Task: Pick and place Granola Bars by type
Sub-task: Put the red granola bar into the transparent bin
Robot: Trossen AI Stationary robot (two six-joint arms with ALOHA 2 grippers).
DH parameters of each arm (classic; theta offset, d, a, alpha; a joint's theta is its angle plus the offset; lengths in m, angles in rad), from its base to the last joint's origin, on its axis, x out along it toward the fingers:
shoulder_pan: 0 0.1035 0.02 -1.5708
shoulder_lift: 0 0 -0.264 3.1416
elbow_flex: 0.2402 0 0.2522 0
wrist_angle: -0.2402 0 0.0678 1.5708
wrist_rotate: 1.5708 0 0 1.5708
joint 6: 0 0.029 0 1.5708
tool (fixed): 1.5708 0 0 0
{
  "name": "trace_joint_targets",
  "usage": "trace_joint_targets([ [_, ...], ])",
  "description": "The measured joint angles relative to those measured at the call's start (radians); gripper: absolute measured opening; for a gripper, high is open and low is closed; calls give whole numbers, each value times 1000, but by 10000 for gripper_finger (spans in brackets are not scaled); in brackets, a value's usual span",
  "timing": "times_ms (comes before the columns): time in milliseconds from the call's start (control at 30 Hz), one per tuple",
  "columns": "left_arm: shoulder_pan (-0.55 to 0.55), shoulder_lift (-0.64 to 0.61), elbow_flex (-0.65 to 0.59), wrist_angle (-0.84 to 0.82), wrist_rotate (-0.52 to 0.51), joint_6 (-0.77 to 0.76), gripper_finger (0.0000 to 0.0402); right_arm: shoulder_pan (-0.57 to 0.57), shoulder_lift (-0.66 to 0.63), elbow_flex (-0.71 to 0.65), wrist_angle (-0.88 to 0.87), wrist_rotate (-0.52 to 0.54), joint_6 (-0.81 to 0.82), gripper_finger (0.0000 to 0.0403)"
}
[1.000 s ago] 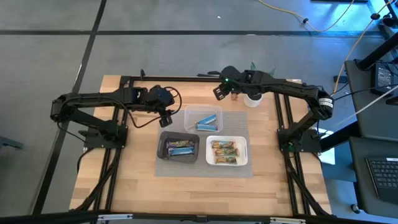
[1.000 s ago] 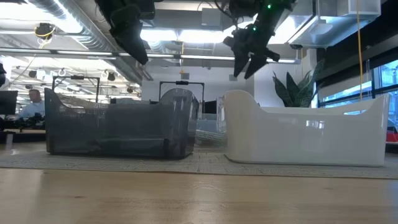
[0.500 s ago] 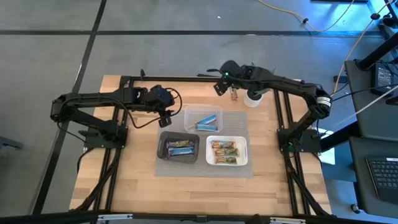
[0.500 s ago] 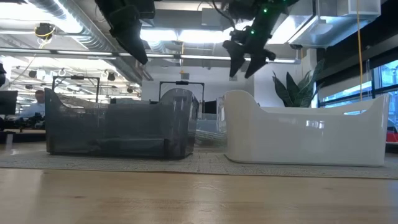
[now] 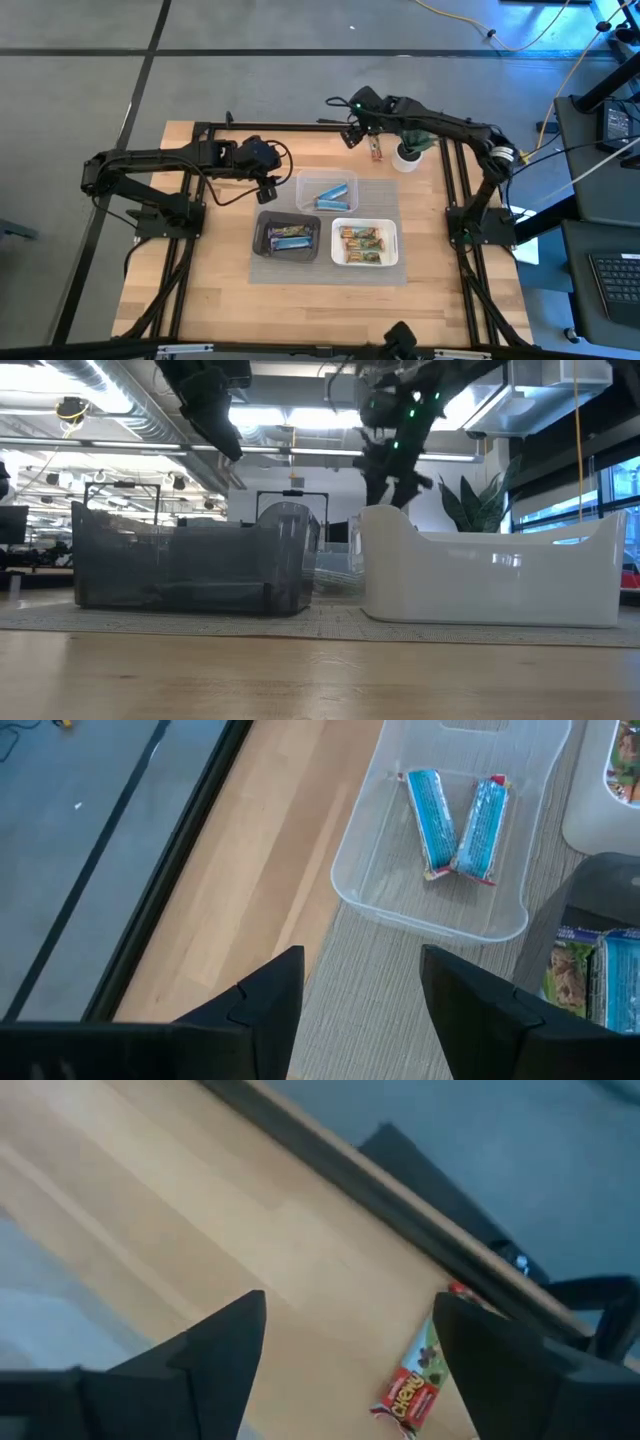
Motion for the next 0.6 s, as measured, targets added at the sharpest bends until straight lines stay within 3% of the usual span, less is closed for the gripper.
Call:
trace_joint_targets([
  [233, 0, 0, 0, 1, 0, 0, 193, -77, 85, 0, -21, -56, 54, 288],
  [600, 0, 0, 0, 1, 0, 0, 193, -138, 198, 0, -27, -55, 46, 287],
])
